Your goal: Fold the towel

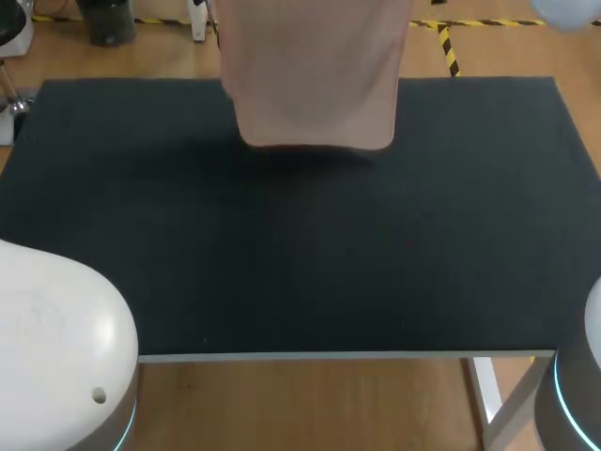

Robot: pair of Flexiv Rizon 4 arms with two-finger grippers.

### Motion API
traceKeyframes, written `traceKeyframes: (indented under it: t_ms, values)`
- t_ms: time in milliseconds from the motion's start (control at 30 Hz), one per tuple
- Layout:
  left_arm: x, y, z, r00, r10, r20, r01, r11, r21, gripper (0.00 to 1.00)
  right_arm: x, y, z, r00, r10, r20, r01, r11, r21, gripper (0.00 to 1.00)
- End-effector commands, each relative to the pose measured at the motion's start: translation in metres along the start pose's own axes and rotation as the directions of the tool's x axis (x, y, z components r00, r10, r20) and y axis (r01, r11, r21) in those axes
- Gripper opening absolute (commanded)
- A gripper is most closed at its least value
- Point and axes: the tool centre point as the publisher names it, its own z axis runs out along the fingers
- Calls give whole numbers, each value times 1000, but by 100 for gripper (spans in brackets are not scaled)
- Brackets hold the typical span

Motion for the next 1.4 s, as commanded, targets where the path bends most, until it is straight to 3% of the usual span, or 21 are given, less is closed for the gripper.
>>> traceKeyframes:
  t_ms: [33, 167, 433, 933, 1200, 1400]
  values:
    - [8, -2, -1, 1000, 9, -12, -9, 1000, 4, 0, 5, 2, -4, 1000, -11, 3, 11, 1000, 5, 0]
    - [35, -2, 3, 997, -13, -70, 15, 999, 34, 0, 24, 4, 0, 999, -41, -21, 41, 999, 11, 0]
    - [103, -9, 2, 976, -59, -210, 79, 993, 89, 0, 89, 10, 1, 988, -33, -154, 32, 999, -12, 0]
    - [190, -36, -53, 946, -85, -314, 133, 982, 135, 0, 166, 29, -48, 966, 13, -257, -29, 998, -58, 0]
    - [223, -39, -64, 927, -99, -362, 153, 980, 124, 0, 197, 39, -61, 949, 12, -316, -41, 995, -86, 0]
    - [240, -40, -47, 900, -108, -422, 160, 983, 89, 0, 225, 29, -37, 925, 46, -377, -56, 998, -16, 0]
